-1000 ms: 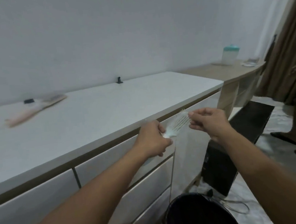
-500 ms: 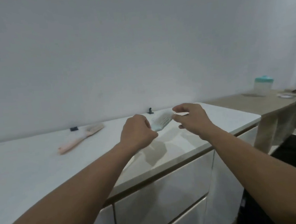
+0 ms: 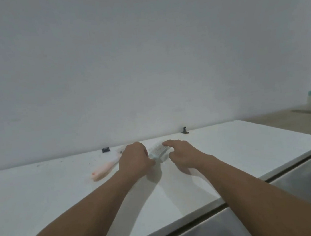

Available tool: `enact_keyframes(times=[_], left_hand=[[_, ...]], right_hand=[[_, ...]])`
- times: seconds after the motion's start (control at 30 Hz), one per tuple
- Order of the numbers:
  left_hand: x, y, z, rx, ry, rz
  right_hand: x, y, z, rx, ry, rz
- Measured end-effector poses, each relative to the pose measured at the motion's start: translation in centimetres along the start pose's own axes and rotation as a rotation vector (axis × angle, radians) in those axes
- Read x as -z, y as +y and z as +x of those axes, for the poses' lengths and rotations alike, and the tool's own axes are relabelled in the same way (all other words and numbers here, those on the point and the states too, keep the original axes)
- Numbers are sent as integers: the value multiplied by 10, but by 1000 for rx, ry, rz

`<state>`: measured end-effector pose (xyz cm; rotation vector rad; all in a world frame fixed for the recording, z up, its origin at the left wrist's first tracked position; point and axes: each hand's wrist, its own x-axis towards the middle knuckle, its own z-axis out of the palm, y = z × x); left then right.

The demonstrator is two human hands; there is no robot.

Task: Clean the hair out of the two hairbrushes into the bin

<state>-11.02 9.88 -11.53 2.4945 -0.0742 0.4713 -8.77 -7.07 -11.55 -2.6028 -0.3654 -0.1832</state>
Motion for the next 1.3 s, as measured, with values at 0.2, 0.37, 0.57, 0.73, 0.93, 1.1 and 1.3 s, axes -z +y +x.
enact_keyframes(times=[0.2,0.37,0.57,0.73,0.93,1.1,1.3], left_hand=[[-7,-10,6,-17,36,40],[-12,-13,11,-18,55,100],[-19,-13,10,-33,108,374],[-17,-3,2,-79,110,554],[-16,4,-20,-184,137,628],[-21,13,-52,-362,113,578],[-13,12,-76,-366,39,502]], right_hand=[[-19,5,14,-7,-25,-34],[-23,4,19,-23,-38,-84],[-32,5,19,8,-23,-209],[-32,5,15,8,-29,-219],[-28,4,3,-34,-1,-155],[-23,5,-12,-91,7,-170],[-15,8,-39,-69,-42,-288]])
